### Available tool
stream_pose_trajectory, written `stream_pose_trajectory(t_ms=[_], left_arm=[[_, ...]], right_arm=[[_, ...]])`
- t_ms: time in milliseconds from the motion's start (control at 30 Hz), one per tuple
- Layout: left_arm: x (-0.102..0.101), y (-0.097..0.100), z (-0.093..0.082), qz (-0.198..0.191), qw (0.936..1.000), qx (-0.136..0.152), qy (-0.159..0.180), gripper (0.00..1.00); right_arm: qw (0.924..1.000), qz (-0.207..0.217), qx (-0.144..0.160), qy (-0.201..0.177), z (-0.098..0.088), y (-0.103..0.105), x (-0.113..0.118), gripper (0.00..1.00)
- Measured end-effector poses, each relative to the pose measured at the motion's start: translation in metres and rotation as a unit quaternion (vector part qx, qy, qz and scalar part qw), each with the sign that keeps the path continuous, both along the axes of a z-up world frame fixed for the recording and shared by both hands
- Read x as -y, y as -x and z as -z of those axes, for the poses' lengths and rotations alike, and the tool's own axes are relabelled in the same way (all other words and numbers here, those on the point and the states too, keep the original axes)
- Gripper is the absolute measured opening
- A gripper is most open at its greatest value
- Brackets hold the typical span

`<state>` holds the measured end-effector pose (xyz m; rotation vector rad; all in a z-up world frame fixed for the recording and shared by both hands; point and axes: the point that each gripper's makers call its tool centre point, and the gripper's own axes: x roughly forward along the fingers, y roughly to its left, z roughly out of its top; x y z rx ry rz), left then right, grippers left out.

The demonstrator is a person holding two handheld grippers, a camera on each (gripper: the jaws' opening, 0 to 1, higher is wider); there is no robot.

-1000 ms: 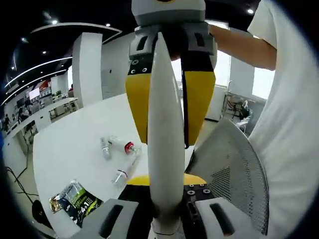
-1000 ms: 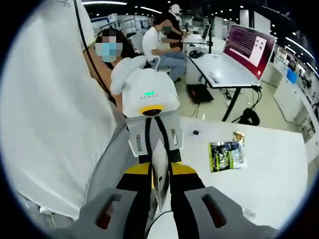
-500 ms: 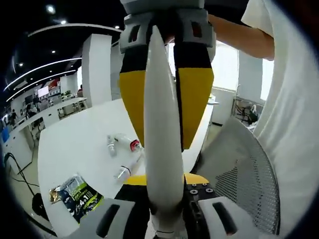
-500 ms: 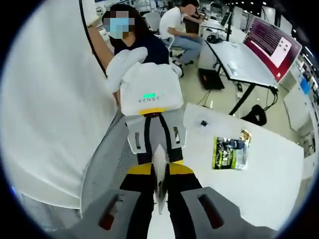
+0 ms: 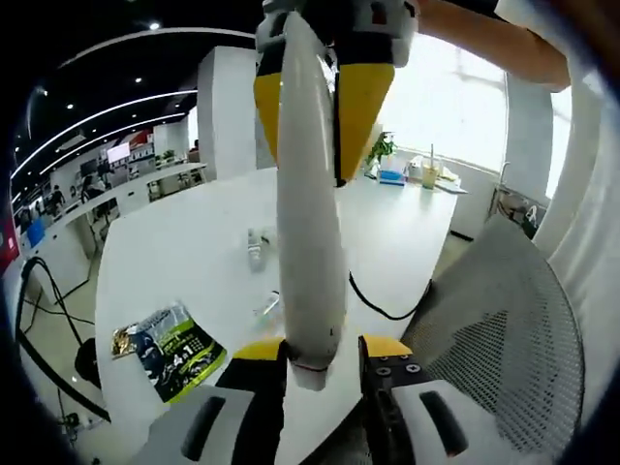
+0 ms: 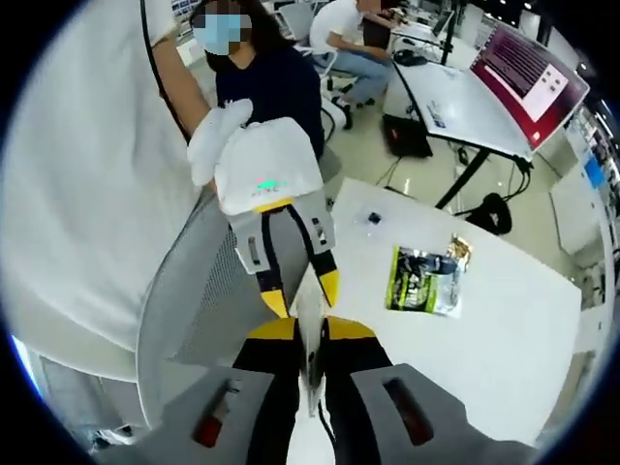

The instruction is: Arrange the skincare products in the storage area until every visible bottle or jar stands upright without overlapping.

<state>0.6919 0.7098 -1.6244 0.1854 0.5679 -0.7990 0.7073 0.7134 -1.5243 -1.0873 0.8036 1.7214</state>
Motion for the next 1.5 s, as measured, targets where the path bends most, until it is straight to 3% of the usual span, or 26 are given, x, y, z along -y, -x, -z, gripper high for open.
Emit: stream_pose_trajectory(t_ms=[167,433,733,1000,1500], left_arm=[[-0.01,-0.006,0.01,-0.031,0.9992,-0.018,-0.017,0.31],[-0.022,-0.008,0.024,-0.049,0.9967,-0.029,-0.058,0.31],[-0.023,-0.005,0.034,-0.04,0.9945,-0.036,-0.09,0.29],[-0.027,-0.005,0.038,-0.048,0.9928,-0.043,-0.101,0.28],[-0.033,-0.006,0.044,-0.058,0.9905,-0.056,-0.111,0.27]], right_arm=[[0.9996,0.016,0.013,0.02,-0.001,-0.031,0.003,0.06],[0.998,0.04,0.038,0.032,-0.001,-0.088,0.002,0.06],[0.9926,0.088,0.06,0.058,0.016,-0.158,0.002,0.06],[0.9891,0.11,0.052,0.083,0.035,-0.195,0.003,0.06],[0.9818,0.148,0.052,0.106,0.048,-0.243,0.024,0.06]])
